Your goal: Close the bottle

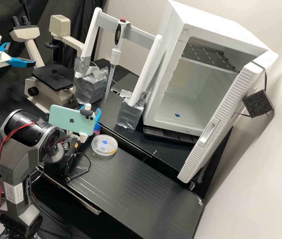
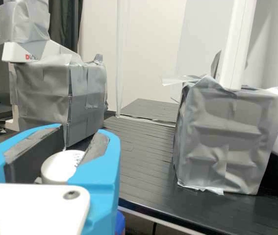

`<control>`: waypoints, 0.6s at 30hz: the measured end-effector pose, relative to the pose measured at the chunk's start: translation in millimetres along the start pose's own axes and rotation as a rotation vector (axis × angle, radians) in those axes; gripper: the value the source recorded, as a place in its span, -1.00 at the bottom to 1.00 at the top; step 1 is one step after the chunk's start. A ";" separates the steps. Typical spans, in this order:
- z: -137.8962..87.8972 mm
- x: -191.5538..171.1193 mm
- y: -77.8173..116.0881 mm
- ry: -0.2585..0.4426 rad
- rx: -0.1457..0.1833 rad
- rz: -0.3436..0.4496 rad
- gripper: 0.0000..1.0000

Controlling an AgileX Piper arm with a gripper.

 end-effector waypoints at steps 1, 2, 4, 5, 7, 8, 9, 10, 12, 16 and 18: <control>0.0 0.0 0.0 0.000 0.000 0.000 1.00; 0.0 0.0 0.0 0.000 0.000 0.000 1.00; 0.0 0.0 0.0 0.000 0.000 0.000 1.00; 0.0 0.0 0.0 0.000 0.000 0.000 1.00; -0.2 -0.1 0.4 -0.001 0.000 0.001 1.00; -0.3 -0.6 2.1 -0.002 -0.002 0.006 1.00; -0.7 -0.8 3.1 -0.001 -0.001 0.010 1.00; -1.3 -2.3 3.7 0.000 -0.001 0.012 1.00; -2.2 -4.5 4.9 0.001 0.000 0.016 1.00; -5.4 -9.6 10.2 0.013 -0.005 0.034 1.00; -6.4 -12.2 14.0 0.022 0.005 0.044 1.00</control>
